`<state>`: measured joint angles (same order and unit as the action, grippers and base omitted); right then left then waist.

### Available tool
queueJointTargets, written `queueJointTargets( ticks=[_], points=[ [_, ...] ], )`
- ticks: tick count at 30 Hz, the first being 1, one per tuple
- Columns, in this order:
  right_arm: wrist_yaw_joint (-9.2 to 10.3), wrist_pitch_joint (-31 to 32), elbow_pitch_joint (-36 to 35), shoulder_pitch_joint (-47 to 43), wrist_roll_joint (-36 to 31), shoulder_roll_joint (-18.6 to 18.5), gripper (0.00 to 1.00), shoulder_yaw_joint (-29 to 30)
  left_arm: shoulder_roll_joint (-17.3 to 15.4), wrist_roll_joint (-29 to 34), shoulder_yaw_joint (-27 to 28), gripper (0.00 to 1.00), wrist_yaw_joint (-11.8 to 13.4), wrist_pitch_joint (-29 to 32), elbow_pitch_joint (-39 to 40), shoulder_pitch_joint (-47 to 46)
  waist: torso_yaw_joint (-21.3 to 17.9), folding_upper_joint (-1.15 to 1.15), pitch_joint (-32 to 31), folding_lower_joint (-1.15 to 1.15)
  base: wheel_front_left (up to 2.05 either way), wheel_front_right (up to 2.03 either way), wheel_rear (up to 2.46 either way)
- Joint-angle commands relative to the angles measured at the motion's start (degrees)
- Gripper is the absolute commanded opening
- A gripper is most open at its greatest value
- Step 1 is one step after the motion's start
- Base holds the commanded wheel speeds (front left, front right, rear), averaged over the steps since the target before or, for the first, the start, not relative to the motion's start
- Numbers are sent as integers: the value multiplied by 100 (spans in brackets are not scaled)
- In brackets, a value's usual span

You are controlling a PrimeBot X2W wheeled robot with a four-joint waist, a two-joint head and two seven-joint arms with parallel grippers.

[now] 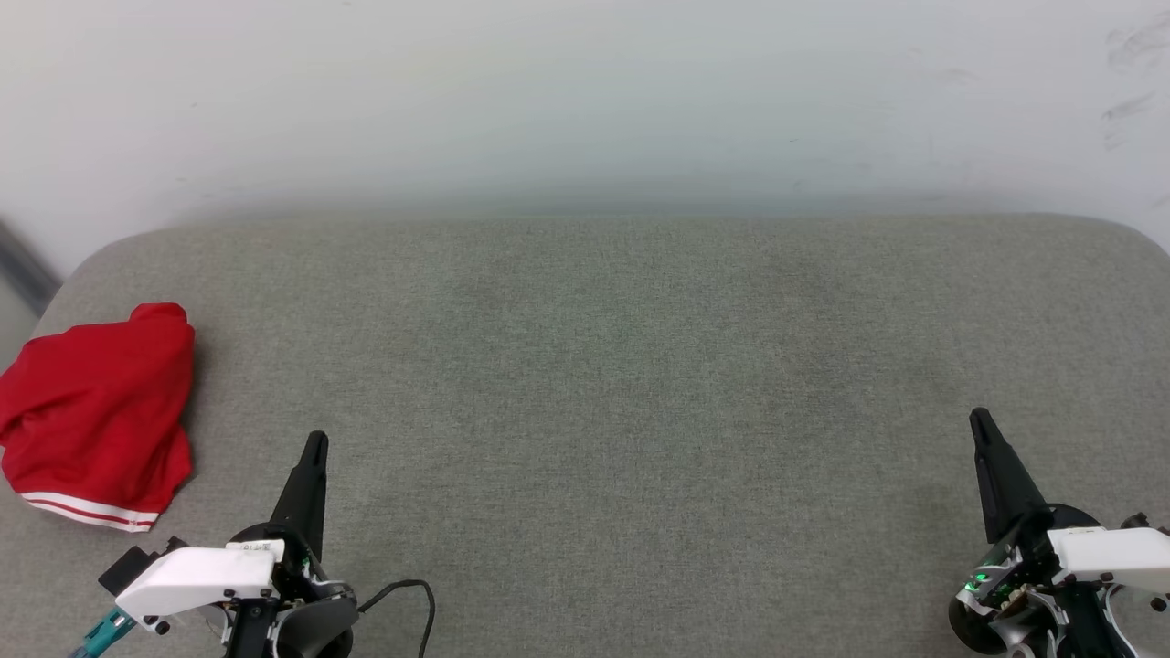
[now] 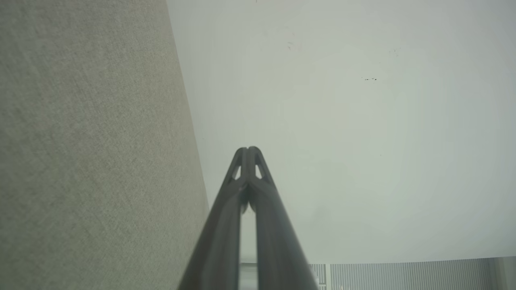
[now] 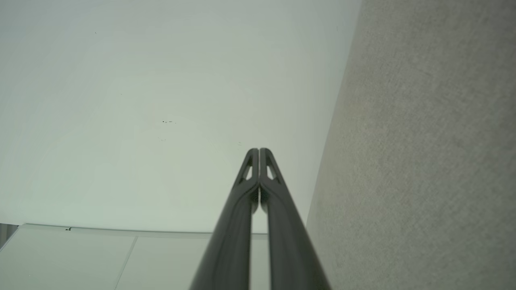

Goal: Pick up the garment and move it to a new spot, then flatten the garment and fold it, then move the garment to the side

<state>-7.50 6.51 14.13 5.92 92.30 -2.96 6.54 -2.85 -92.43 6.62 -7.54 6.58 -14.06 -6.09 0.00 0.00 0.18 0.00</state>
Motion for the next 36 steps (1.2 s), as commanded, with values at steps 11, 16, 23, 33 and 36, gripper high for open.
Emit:
queueJointTargets(
  ticks=[11,16,23,33,36],
  points=[
    [2,-2,4,67,23,19,0,-2,11,4,7,0,-14,9,0,-31,0,0,0,0,0,0,0],
    [2,-2,4,67,23,19,0,-2,11,4,7,0,-14,10,0,-31,0,0,0,0,0,0,0],
    [2,-2,4,67,23,19,0,-2,11,4,7,0,-14,10,0,-31,0,0,0,0,0,0,0],
    [1,-125,-34,-74,-38,2,100,-52,6,4,-200,100,3,-149,-31,-5,-3,0,7,0,0,0,0],
    [1,-210,-110,-77,-72,2,100,-91,5,13,-311,100,3,-239,3,-44,-4,0,11,0,0,0,0]
  ],
)
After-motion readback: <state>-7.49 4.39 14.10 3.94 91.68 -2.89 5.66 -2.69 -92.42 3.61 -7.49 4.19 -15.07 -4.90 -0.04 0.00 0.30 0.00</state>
